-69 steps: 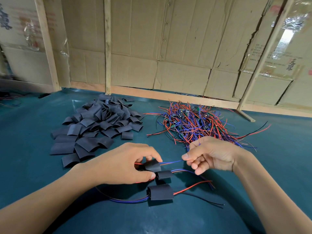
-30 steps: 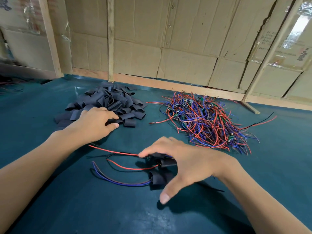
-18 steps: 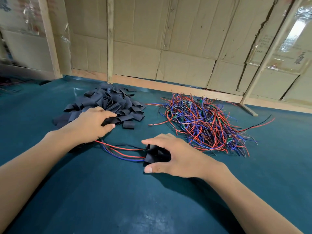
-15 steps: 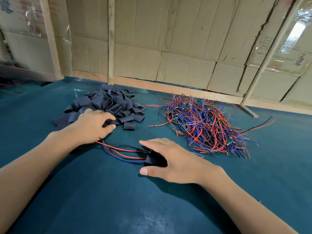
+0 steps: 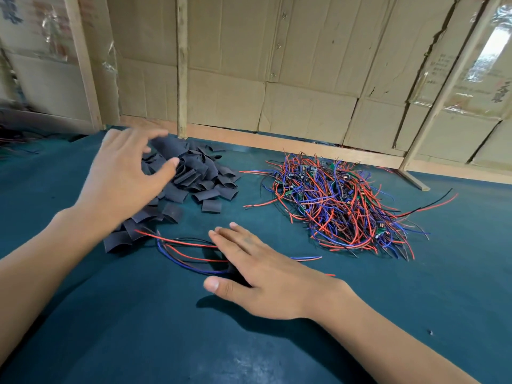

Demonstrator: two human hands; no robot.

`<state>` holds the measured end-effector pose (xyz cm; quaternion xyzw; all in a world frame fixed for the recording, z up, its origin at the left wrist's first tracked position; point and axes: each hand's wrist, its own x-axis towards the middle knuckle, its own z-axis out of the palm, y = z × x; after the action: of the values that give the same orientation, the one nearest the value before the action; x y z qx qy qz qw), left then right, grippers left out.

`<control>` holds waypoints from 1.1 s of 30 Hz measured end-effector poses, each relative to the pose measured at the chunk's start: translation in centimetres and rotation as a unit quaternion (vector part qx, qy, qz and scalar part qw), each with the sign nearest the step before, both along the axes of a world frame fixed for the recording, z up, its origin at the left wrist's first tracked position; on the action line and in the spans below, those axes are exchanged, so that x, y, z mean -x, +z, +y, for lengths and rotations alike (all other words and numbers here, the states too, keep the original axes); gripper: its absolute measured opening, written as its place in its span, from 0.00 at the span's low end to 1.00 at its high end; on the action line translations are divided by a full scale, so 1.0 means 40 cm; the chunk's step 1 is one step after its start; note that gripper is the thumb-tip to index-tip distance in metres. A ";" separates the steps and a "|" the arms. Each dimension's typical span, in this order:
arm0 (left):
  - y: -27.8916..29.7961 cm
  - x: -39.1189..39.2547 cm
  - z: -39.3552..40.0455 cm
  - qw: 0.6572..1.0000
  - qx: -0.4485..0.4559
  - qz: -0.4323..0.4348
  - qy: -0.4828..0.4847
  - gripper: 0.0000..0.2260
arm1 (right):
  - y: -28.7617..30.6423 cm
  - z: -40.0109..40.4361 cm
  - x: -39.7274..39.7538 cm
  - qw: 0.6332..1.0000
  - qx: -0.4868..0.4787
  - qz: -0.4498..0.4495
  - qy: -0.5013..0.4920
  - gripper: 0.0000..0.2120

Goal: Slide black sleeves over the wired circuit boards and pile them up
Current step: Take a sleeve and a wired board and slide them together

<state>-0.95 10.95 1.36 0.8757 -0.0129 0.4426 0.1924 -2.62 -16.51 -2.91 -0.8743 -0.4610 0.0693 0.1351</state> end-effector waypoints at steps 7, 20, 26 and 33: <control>-0.090 0.049 -0.240 0.965 0.135 0.141 -0.176 0.21 | 0.062 -0.063 -0.077 0.931 -0.277 -0.224 -0.076 0.14; -0.126 0.032 -0.282 0.965 0.012 0.164 -0.204 0.22 | 0.004 -0.186 -0.287 0.931 -0.124 -0.185 -0.289 0.09; -0.123 0.010 -0.298 0.966 0.018 0.173 -0.192 0.23 | 0.022 -0.139 -0.292 0.915 -0.033 -0.188 -0.356 0.12; -0.126 -0.007 -0.289 0.962 0.093 0.164 -0.196 0.24 | 0.063 -0.183 -0.282 0.906 -0.173 -0.028 -0.386 0.11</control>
<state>-0.67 -0.62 -3.69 0.8950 -0.1110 0.2459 0.3552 8.67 -23.84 -0.39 -0.9484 -0.0954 -0.0935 0.2876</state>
